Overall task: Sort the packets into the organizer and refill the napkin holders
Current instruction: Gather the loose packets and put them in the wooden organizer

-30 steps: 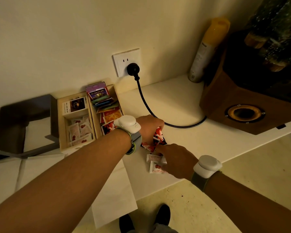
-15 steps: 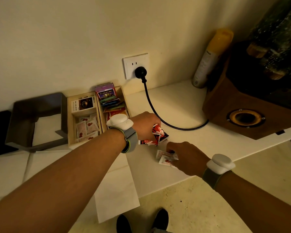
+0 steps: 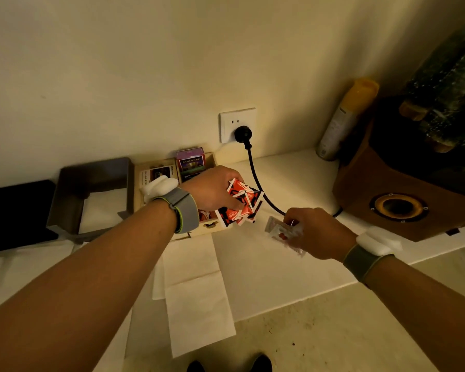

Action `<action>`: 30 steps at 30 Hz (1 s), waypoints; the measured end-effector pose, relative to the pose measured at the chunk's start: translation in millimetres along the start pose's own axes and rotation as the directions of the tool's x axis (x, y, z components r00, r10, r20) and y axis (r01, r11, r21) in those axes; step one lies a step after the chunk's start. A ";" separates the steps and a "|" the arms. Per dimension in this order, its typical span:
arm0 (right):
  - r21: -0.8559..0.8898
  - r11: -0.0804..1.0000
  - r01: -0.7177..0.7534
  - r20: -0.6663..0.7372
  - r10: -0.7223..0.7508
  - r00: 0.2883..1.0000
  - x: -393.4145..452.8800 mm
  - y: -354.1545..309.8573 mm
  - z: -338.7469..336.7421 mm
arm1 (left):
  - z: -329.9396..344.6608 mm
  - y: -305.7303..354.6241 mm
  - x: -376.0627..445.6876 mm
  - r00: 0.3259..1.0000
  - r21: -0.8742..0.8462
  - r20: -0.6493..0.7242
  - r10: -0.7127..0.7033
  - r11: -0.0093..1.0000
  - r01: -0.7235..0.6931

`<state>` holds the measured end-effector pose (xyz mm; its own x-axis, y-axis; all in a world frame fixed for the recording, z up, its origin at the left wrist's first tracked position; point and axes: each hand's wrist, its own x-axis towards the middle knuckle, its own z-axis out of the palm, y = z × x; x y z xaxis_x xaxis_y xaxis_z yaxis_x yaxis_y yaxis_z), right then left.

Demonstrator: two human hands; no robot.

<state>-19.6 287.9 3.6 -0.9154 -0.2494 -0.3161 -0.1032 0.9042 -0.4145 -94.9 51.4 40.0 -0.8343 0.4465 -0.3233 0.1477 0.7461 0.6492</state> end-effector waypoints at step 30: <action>-0.126 0.973 0.192 -0.007 -0.195 0.981 71.5 -145.8 -37.8 | -53.9 -95.9 -47.7 0.903 -0.077 -0.352 -0.247 0.969 0.236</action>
<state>-84.7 151.3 73.7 -0.8806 -0.4181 -0.2232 -0.3252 0.8756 -0.3571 -97.9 -68.1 30.3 -0.9766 0.0449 -0.2106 -0.0943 0.7900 0.6058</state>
